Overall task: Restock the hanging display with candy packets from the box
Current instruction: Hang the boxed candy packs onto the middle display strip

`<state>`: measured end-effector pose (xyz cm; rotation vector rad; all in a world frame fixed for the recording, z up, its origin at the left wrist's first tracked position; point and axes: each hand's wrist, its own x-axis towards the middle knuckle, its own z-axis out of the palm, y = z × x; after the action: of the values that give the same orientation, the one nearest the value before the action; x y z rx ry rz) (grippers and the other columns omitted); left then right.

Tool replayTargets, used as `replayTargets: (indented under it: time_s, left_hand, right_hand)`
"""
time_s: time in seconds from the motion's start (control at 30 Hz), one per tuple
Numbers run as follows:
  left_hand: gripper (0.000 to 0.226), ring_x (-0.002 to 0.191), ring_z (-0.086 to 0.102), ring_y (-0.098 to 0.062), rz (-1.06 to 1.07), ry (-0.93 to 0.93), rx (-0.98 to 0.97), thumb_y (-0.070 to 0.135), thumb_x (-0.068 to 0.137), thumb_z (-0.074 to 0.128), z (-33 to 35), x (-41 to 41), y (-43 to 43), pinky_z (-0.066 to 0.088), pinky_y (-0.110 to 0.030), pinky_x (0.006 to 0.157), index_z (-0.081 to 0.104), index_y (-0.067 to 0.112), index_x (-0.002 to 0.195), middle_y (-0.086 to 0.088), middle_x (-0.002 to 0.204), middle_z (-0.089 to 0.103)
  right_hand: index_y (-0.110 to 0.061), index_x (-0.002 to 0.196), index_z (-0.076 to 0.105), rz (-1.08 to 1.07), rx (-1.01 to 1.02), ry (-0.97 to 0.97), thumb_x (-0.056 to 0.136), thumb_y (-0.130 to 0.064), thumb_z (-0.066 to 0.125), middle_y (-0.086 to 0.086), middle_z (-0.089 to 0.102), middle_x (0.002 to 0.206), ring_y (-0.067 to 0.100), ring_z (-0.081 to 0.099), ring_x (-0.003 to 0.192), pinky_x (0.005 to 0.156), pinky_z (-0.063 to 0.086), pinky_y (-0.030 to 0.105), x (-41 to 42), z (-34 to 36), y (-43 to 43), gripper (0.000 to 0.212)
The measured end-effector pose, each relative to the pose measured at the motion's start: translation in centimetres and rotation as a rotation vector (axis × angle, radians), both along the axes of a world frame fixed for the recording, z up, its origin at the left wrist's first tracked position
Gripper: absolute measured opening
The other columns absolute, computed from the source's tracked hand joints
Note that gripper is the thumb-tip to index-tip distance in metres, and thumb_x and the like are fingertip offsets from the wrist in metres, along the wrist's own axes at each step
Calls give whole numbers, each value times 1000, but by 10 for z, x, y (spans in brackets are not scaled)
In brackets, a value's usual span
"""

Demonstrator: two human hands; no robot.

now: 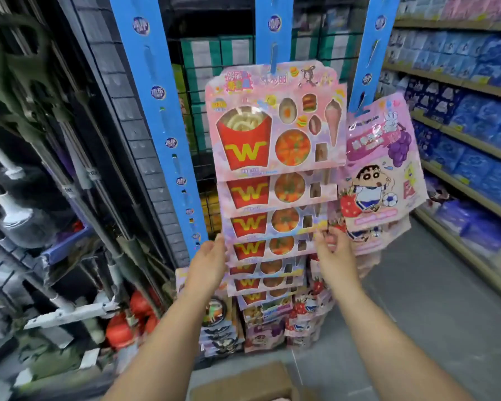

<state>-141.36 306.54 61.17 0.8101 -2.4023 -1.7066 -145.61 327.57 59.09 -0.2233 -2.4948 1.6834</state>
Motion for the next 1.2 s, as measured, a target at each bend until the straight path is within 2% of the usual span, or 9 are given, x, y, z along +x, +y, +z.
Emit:
replayTargets:
  time_s: [0.17,0.3,0.47,0.67,0.8,0.87,1.0,1.1,1.2]
  left_hand:
    - [30,66,54,-26,36,-104,110,25,95,41,-80,12,-7,39,-31,57,53,13,71,-22,78,63]
    - [31,62,53,-26,96,-232,164,20,95,41,-153,34,-10,43,-37,64,51,11,66,-9,65,56]
    - [25,63,55,-25,215,-417,296,22,97,42,-254,78,-3,46,-32,63,55,8,81,-8,69,58]
    - [24,58,53,-23,264,-645,340,18,96,45,-374,149,-1,47,-33,63,54,9,75,-7,65,58]
    - [28,56,46,-17,260,-733,385,19,98,47,-450,184,-12,38,-25,54,50,13,71,-5,63,52]
    - [23,55,47,-16,236,-784,407,20,98,49,-490,194,-20,39,-23,52,50,13,76,-3,64,52]
    - [10,72,61,-25,127,-850,389,13,92,58,-585,201,-32,55,-36,73,55,7,99,-18,93,66]
    - [16,87,65,-30,30,-908,363,29,80,66,-656,192,-26,54,-46,90,56,17,82,-17,99,66]
    - [25,99,63,-30,-52,-949,282,40,74,68,-703,173,-9,51,-38,90,54,23,84,-14,110,65]
  right_hand:
    - [-18,119,52,39,16,-181,91,-38,52,-10,58,96,19,54,102,104,37,44,22,-70,-5,34]
    - [-14,119,53,130,-4,-360,96,-29,50,-1,58,101,14,54,94,82,37,24,43,-138,-5,28]
    - [-20,103,55,209,108,-575,96,-29,49,-6,56,94,12,52,89,75,34,22,75,-238,-1,13]
    - [-6,88,60,284,165,-858,90,-31,50,5,53,75,22,53,75,68,36,29,126,-355,-10,28]
    - [-20,74,57,242,175,-1005,59,-62,50,-6,51,64,19,50,67,65,36,29,157,-459,-13,45]
    - [-22,64,52,233,145,-1048,55,-63,51,-10,47,57,14,45,58,59,36,28,167,-507,-13,42]
    - [-21,93,56,191,118,-1076,88,-31,57,4,59,90,23,56,85,86,48,40,171,-558,-27,10]
    - [-29,88,61,192,152,-1081,67,-52,60,4,67,98,26,64,92,91,52,45,174,-619,-19,31]
    - [-26,95,63,153,111,-1081,54,-60,59,3,69,96,26,66,91,87,54,45,175,-671,-11,53]
